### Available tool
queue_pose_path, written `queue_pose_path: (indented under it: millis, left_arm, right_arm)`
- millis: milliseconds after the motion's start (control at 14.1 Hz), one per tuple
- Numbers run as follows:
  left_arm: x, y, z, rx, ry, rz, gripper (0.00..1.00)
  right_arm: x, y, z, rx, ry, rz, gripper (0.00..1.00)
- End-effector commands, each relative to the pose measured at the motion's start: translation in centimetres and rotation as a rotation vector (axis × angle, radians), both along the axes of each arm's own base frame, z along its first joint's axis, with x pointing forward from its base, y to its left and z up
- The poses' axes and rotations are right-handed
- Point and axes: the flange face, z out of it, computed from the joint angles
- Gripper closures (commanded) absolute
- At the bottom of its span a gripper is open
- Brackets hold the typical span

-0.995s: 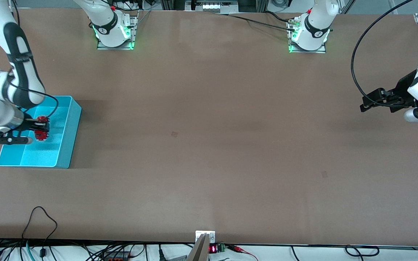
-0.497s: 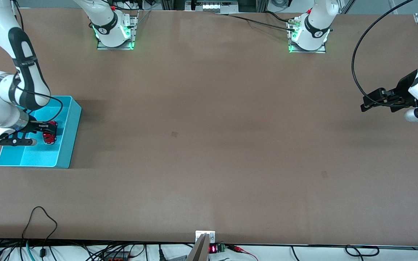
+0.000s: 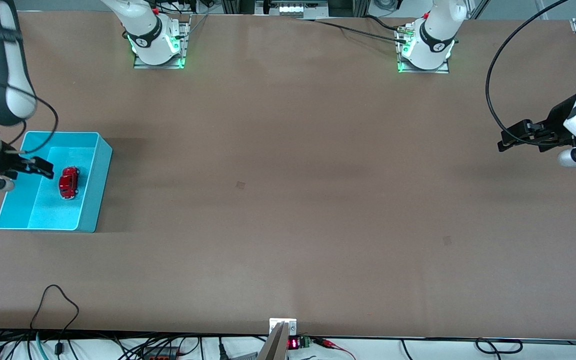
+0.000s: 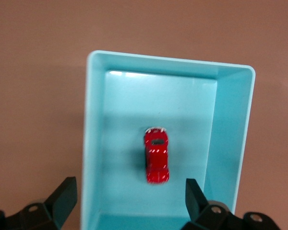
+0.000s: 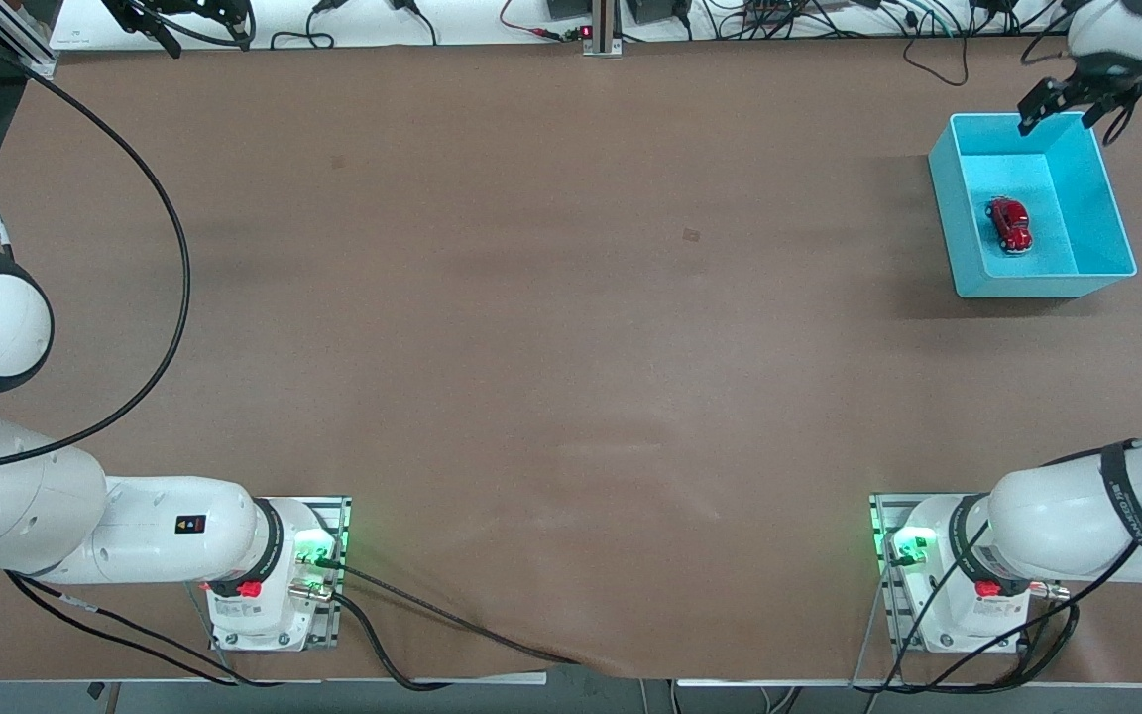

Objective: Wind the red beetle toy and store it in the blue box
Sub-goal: 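Open the right gripper to drop the car into the box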

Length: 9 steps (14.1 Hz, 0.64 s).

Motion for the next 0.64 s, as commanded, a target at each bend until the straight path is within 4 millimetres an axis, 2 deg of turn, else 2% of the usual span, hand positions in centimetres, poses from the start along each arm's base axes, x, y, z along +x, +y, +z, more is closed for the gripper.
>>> queue_pose_path:
  millis: [0,213,426,568]
  left_arm:
    - [-1.0,0.2,0.7,0.012,0.003,0.006,0.0]
    - [-1.1,0.3,0.7,0.012,0.011,-0.001,0.0]
    - [-1.1,0.2,0.7,0.012,0.011,-0.004,0.0]
    - [-1.1,0.0,0.8,0.012,0.008,-0.007,0.0]
  right_arm:
    - [-0.5,3.0,7.2,0.029,0.033,-0.026,0.0]
    - [-1.3,6.9,11.3,0.037,0.067,-0.112,0.0]
    - [-1.8,8.6,14.5,0.071,0.071,-0.116,0.0]
    - [-2.0,9.0,15.0,0.076,0.09,-0.112,0.0]
